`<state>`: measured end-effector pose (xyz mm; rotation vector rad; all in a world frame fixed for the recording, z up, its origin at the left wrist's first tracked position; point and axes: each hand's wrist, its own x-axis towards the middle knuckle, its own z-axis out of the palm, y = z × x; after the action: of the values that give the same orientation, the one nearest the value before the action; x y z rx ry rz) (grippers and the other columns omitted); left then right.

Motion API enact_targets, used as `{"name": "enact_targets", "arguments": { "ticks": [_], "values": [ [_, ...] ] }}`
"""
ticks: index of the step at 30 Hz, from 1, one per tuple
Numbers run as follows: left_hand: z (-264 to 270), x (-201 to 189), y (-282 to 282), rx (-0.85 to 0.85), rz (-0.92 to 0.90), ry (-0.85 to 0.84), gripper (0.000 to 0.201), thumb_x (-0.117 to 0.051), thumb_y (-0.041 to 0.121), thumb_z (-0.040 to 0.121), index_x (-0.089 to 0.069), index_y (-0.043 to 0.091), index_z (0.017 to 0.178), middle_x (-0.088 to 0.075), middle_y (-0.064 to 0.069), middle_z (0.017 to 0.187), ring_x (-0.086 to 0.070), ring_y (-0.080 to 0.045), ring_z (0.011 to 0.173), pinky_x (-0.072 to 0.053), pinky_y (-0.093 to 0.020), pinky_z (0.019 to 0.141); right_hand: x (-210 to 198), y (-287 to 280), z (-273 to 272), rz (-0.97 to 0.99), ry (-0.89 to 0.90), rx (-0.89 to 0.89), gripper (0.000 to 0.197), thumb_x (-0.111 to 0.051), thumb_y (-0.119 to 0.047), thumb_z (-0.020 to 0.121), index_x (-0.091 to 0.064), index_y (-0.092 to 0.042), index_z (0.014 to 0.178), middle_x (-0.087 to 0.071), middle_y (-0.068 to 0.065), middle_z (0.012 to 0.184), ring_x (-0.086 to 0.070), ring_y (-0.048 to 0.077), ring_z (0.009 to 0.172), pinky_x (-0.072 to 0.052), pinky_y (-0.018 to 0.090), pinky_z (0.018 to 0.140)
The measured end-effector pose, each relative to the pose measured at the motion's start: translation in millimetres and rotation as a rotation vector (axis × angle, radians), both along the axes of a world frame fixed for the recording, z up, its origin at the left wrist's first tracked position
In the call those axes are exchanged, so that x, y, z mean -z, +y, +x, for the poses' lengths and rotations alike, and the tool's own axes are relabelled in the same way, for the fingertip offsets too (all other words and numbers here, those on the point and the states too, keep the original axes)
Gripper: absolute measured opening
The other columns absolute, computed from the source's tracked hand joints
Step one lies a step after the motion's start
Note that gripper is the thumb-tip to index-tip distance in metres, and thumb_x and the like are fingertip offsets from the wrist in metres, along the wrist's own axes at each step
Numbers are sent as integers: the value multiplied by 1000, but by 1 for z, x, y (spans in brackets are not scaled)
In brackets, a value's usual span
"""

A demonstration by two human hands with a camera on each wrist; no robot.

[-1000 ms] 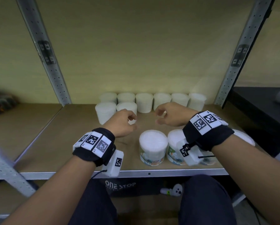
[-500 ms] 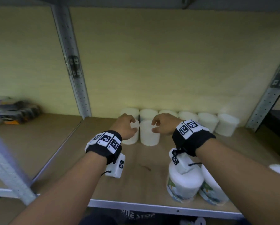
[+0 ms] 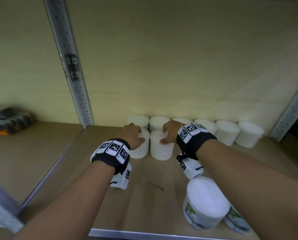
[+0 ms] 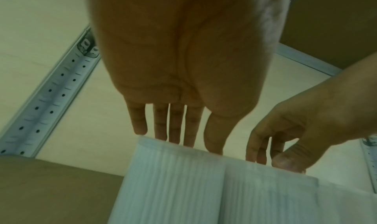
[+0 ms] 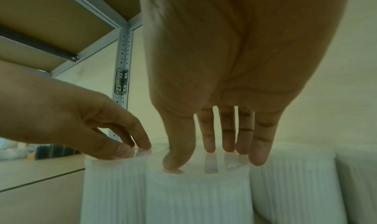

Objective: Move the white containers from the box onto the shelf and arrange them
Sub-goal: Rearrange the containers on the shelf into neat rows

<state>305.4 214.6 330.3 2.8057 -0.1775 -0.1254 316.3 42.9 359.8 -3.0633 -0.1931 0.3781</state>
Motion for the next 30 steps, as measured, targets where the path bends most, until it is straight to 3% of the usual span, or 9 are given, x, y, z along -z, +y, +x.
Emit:
{"name": "enact_targets", "arguments": {
  "ticks": [7,12,16,18,20,23,26,30],
  "values": [
    [1,-2,-1,8,20,-6,50,-54,35,93,-44,12,136,-41,-9,139,-40,-27,129,-37,-38,107,-2,1,1,3,-3,-35,63,-69,-44,81,-56,-1,125,-59,14,125,-60,29,111,-49,36,96],
    [-2,-3,-4,10,44,-29,48,-52,33,94,-43,12,137,-40,-10,140,-40,-27,128,-37,-35,105,-8,-3,0,-13,18,-125,53,-71,-20,83,-52,-8,131,-53,10,134,-55,25,119,-45,29,94],
    [-3,-2,-4,8,43,-40,47,-52,32,94,-44,12,136,-40,-10,139,-41,-27,127,-37,-35,104,-13,-3,-1,9,62,-158,51,-64,-3,83,-54,-14,132,-51,8,137,-54,25,121,-46,30,95],
    [-3,-1,-4,8,38,-44,47,-51,32,94,-45,11,136,-41,-10,139,-41,-28,127,-37,-35,104,-14,-1,-2,26,52,-152,45,-62,-10,86,-55,-12,131,-53,9,136,-54,26,120,-47,30,94],
    [-3,0,-4,8,38,-46,47,-51,32,94,-45,11,136,-41,-10,138,-41,-28,126,-37,-36,104,-11,1,-2,3,-29,-129,43,-61,-28,89,-58,-7,126,-57,12,131,-57,28,117,-47,32,95],
    [-3,1,-4,5,33,-48,47,-52,32,94,-45,12,135,-41,-10,137,-41,-28,126,-37,-36,103,-2,1,-2,-40,-46,-90,59,-59,-47,87,-53,-6,129,-54,13,132,-56,28,116,-48,36,97],
    [-3,2,-4,1,29,-48,46,-52,32,94,-46,11,135,-42,-10,137,-41,-29,126,-38,-37,104,1,0,-1,-45,-24,-86,66,-65,-49,82,-51,-6,130,-54,13,131,-56,28,115,-48,37,96],
    [-2,4,-4,-3,17,-57,45,-53,31,93,-47,11,133,-42,-11,136,-41,-29,125,-38,-38,103,-4,0,-2,-16,4,-92,63,-68,-39,83,-53,1,130,-57,18,130,-58,31,116,-48,37,97]
  ]
}}
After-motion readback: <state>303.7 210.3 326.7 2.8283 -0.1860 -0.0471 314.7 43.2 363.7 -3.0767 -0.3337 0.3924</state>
